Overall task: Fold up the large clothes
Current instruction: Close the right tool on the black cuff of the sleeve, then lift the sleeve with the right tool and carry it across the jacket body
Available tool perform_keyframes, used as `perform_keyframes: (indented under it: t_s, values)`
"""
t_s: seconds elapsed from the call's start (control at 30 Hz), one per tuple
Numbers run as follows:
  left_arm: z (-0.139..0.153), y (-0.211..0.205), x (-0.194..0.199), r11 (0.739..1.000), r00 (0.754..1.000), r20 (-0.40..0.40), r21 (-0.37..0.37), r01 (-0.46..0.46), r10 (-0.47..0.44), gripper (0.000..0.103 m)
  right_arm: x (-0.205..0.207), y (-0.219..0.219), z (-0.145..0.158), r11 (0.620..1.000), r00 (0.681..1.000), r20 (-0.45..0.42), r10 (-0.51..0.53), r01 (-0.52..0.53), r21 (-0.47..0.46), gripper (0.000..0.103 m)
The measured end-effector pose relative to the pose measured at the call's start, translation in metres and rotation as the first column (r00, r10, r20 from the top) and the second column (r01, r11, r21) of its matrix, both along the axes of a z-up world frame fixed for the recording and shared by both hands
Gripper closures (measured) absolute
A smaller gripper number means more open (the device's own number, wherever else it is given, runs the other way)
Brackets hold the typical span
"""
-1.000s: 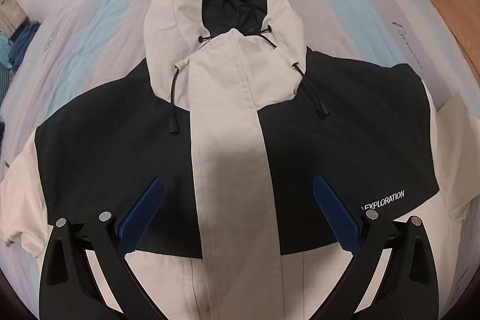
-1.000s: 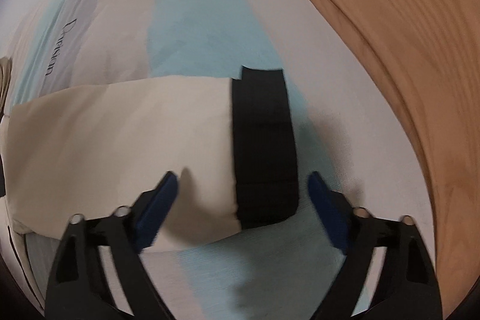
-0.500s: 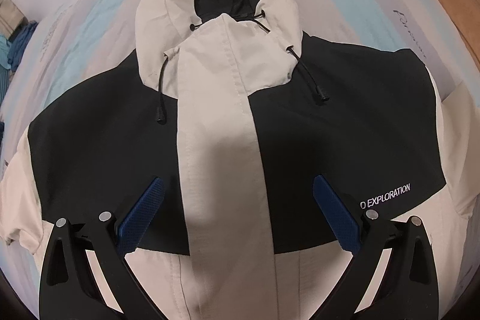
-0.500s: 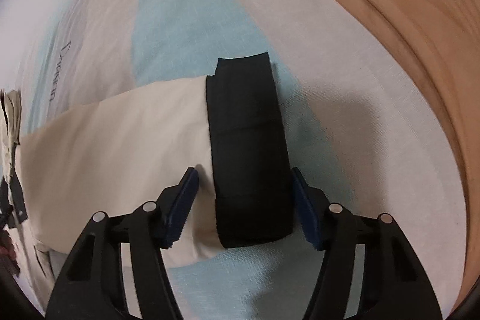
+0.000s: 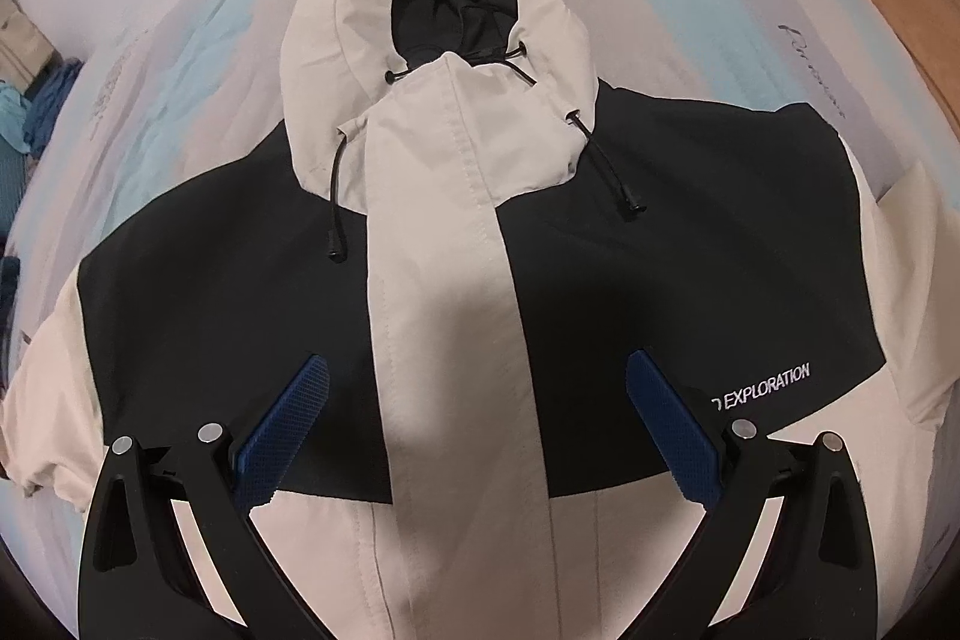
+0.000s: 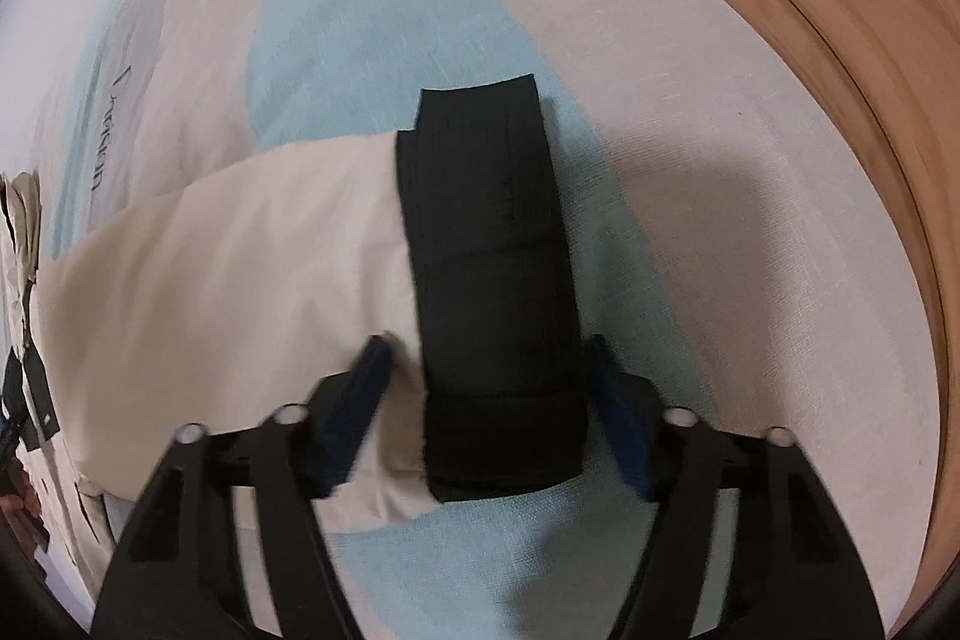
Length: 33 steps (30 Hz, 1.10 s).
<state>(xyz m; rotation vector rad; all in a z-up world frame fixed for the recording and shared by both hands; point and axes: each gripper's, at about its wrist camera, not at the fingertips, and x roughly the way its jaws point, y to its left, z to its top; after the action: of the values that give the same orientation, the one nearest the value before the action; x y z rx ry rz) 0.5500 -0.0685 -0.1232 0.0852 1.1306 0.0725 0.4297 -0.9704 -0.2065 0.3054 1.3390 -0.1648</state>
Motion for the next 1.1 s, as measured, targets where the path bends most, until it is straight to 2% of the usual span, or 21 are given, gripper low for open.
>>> perform_keyframes:
  t_s: [0.27, 0.3, 0.37, 0.4, 0.43, 0.63, 0.73, 0.77, 0.9, 1.0, 1.1]
  values:
    - [0.005, -0.005, 0.002, 1.000, 1.000, 0.010, -0.014, -0.014, 0.014, 0.006, 0.001, 0.016, 0.031, 0.999, 1.000, 0.022, -0.021, 0.022, -0.027, 0.057]
    - [0.007, -0.006, 0.001, 1.000, 1.000, 0.014, -0.017, -0.014, 0.015, 0.006, 0.002, 0.012, 0.033, 0.999, 0.999, 0.029, -0.022, 0.023, -0.028, 0.061]
    - [0.012, -0.009, -0.002, 1.000, 1.000, 0.019, -0.019, -0.012, 0.012, 0.006, 0.001, 0.020, 0.046, 0.999, 0.999, 0.048, -0.012, 0.014, -0.048, 0.082]
    - [0.014, -0.010, -0.004, 1.000, 1.000, 0.021, -0.019, -0.009, 0.009, 0.006, 0.002, 0.026, 0.052, 0.999, 0.999, 0.054, 0.003, 0.000, -0.051, 0.089]
    - [0.016, -0.011, -0.009, 1.000, 1.000, 0.023, -0.016, -0.008, 0.008, 0.006, 0.003, 0.031, 0.055, 0.999, 0.998, 0.058, 0.017, -0.014, -0.040, 0.091]
    - [0.025, -0.007, -0.031, 1.000, 1.000, 0.021, -0.027, -0.015, 0.015, 0.006, 0.003, 0.032, 0.049, 0.996, 0.999, 0.029, 0.033, -0.031, -0.081, 0.093]
    - [0.027, -0.002, -0.043, 0.999, 0.999, 0.021, -0.039, -0.024, 0.025, 0.006, 0.016, 0.032, 0.034, 0.996, 1.000, 0.008, -0.019, 0.020, -0.082, 0.084]
    - [0.027, -0.001, -0.046, 0.999, 0.999, 0.020, -0.043, -0.027, 0.028, 0.006, 0.008, 0.025, 0.030, 0.996, 0.999, 0.003, -0.043, 0.043, -0.073, 0.081]
    - [0.025, 0.002, -0.054, 0.999, 0.999, 0.020, -0.035, -0.027, 0.028, 0.006, 0.000, 0.000, 0.008, 0.990, 0.990, -0.008, -0.141, 0.141, 0.006, 0.075]
    - [0.023, 0.004, -0.055, 0.999, 0.999, 0.018, -0.032, -0.026, 0.027, 0.006, -0.003, -0.017, -0.004, 0.975, 0.981, -0.007, -0.196, 0.195, 0.104, 0.072]
    - [0.023, 0.004, -0.055, 1.000, 1.000, 0.025, -0.018, -0.016, 0.016, 0.006, -0.002, -0.022, -0.008, 0.969, 0.979, -0.017, -0.204, 0.204, 0.142, 0.070]
